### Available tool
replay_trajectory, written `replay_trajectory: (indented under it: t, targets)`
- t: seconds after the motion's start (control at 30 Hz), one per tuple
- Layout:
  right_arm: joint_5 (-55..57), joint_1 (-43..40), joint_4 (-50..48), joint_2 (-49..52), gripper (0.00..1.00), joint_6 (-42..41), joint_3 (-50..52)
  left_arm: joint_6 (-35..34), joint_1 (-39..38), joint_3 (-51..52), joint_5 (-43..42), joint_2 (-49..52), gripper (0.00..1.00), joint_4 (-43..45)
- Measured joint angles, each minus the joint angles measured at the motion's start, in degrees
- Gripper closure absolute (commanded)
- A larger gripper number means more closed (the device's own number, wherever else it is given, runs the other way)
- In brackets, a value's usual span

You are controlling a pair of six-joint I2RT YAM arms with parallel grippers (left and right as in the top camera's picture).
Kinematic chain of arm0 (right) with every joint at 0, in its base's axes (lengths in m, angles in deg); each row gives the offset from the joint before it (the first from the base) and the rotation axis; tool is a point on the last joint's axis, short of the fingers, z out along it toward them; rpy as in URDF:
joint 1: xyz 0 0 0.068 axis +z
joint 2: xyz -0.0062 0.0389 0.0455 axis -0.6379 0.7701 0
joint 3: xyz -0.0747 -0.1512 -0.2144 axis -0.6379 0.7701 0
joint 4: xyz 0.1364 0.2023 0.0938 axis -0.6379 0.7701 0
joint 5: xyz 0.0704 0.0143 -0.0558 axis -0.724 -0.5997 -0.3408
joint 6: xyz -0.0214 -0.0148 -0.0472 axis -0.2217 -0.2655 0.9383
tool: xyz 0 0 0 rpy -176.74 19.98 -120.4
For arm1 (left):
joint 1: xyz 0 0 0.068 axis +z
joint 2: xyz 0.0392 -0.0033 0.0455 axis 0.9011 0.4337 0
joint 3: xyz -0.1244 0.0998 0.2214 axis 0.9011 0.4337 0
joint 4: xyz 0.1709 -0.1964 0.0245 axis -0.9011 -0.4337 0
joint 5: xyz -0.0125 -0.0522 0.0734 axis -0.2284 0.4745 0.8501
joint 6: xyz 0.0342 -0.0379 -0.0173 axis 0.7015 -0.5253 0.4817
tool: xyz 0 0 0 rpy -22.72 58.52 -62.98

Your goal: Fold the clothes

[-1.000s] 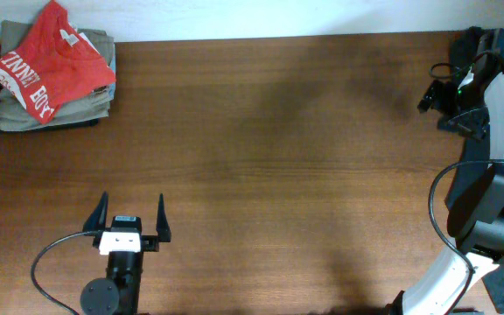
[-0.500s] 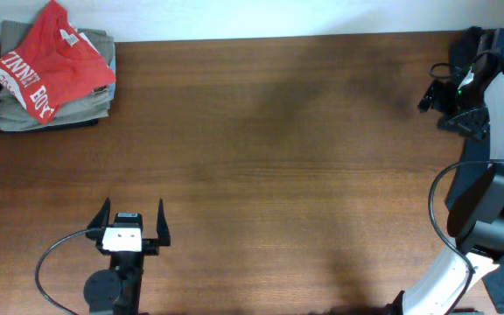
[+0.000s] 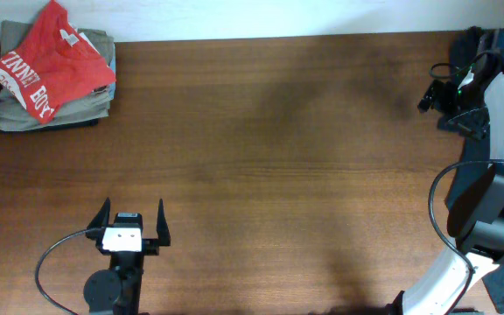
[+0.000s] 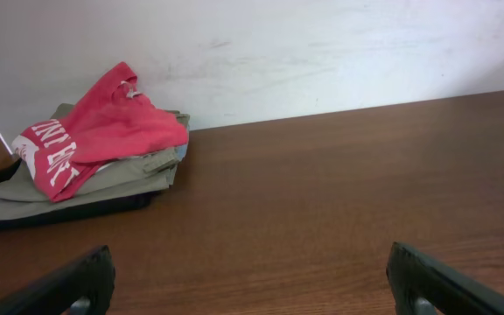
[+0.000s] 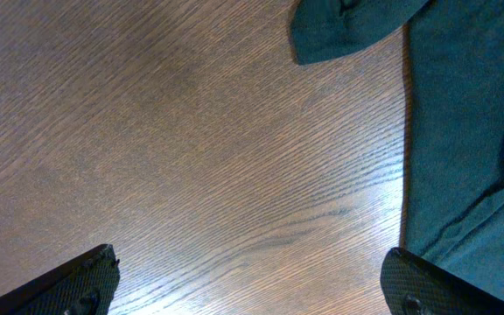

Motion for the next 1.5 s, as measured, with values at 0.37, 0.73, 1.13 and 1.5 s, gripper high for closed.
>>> replay_trajectory:
  t: [0.37,0.73,1.13,1.5]
  targets:
    - [0.11,4.96,0.00,-5.77,0.01,0.02,0.11,0.00,0.00,0.00,0.00,0.00,0.01,-0.02]
    - [3.19,20.96,0.68,-25.53,0.02,0.02,0.04,0.00,0.00,0.00,0.00,0.00,0.01,-0.02]
    - [9.44,24.39,-8.26,-41.38,0.01,1.09,13.44,0.00,0.00,0.00,0.00,0.00,0.01,-0.04]
    - [9.42,24.44,-37.46,-78.14,0.01,3.85,60.48,0.00,0.00,0.00,0.42,-0.17,0.01,-0.07]
